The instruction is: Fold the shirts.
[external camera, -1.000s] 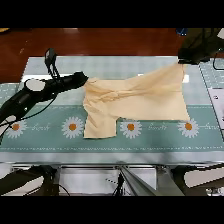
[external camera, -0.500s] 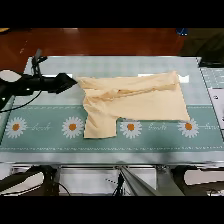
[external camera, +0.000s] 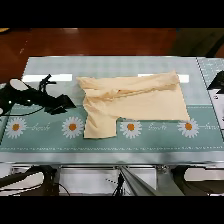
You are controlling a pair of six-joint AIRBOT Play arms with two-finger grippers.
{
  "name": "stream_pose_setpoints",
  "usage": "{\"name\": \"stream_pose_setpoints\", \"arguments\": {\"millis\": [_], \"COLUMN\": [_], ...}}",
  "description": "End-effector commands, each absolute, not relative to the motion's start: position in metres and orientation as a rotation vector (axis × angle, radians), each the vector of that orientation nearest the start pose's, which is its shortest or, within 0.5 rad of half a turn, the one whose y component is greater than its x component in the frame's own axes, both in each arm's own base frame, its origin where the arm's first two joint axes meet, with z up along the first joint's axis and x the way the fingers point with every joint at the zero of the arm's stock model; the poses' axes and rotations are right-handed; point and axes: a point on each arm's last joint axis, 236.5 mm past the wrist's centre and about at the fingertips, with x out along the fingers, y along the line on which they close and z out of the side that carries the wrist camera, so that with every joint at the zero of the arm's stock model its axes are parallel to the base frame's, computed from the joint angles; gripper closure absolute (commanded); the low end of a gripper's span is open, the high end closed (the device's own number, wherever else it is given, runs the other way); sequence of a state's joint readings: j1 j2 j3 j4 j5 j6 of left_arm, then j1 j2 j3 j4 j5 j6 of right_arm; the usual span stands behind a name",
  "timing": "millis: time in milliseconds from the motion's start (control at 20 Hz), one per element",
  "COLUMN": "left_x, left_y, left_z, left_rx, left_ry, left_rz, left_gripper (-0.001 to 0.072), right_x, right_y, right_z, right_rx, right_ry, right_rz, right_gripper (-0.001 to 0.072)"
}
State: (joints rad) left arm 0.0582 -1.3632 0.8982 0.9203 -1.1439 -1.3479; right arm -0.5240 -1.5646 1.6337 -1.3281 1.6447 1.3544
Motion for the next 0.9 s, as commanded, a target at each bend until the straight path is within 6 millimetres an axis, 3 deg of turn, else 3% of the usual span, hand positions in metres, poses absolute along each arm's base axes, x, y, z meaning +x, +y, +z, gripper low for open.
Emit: {"name": "stream_pose_setpoints", "arguments": {"millis": [0,300,400,500,600,650,850], "left_x": [0.336,0.362,0.360,0.353,0.350,0.349,0.349], "left_y": [-0.144,-0.172,-0.181,-0.191,-0.193,-0.192,-0.187], "left_z": [-0.078,-0.082,-0.089,-0.098,-0.106,-0.108,-0.102], "left_rx": [-0.603,-0.704,-0.703,-0.697,-0.695,-0.694,-0.684], "left_ry": [1.461,1.376,1.389,1.421,1.446,1.450,1.448], "left_rz": [-0.383,-0.381,-0.384,-0.395,-0.393,-0.390,-0.422], "left_gripper": [0.0049,0.0076,0.0243,0.0293,0.0603,0.0683,0.0684], "right_x": [0.364,0.371,0.370,0.369,0.368,0.366,0.345], "right_y": [-0.135,-0.138,-0.138,-0.138,-0.139,-0.143,-0.158], "right_z": [0.029,0.029,0.029,0.029,0.029,0.028,0.010], "right_rx": [0.448,0.443,0.443,0.445,0.441,0.434,0.521], "right_ry": [1.462,1.433,1.434,1.438,1.442,1.447,1.481], "right_rz": [0.012,0.003,0.003,0.005,0.001,-0.013,-0.048], "right_gripper": [0.0161,0.0161,0.0161,0.0161,0.0160,0.0161,0.0158]}}
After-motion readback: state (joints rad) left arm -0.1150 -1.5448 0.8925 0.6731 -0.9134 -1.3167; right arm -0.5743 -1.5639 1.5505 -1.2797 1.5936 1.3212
